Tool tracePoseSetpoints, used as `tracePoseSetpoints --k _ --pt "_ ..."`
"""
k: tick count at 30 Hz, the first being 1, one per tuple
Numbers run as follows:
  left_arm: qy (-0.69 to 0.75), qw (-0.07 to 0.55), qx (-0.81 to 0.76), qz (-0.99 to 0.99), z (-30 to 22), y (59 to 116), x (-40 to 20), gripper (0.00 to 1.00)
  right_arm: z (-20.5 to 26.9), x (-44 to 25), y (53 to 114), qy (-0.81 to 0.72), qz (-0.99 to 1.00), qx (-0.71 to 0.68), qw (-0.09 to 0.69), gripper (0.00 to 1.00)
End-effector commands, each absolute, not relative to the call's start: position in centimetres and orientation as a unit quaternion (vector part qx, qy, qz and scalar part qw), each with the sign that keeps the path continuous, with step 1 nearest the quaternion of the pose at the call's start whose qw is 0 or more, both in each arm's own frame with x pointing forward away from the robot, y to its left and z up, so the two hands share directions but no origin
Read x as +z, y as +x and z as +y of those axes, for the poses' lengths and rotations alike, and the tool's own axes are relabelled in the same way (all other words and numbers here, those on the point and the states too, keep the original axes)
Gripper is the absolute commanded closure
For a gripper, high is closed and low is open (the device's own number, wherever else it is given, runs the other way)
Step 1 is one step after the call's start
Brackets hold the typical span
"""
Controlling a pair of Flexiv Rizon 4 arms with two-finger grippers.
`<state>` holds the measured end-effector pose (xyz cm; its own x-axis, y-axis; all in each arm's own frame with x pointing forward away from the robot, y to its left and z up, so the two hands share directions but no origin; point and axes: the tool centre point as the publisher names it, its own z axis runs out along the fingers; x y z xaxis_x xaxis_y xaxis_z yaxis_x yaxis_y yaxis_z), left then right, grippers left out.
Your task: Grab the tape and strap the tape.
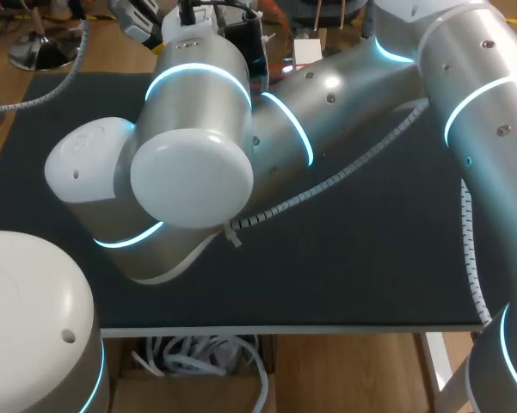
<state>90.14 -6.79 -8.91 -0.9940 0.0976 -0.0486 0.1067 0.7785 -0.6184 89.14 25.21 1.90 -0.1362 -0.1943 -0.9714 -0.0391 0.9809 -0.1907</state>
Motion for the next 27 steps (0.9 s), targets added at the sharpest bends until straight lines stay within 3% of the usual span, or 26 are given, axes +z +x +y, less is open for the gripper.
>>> tracePoseSetpoints --k 1,27 --pt "0.054 0.006 -0.326 0.944 -6.80 90.17 -8.84 1.00 25.11 1.77 88.79 -0.090 0.753 -0.063 0.649 1.00" --pt "0.054 0.006 -0.326 0.944 -6.80 90.17 -8.84 1.00 25.38 2.20 88.78 -0.141 0.745 -0.087 0.646 1.00"
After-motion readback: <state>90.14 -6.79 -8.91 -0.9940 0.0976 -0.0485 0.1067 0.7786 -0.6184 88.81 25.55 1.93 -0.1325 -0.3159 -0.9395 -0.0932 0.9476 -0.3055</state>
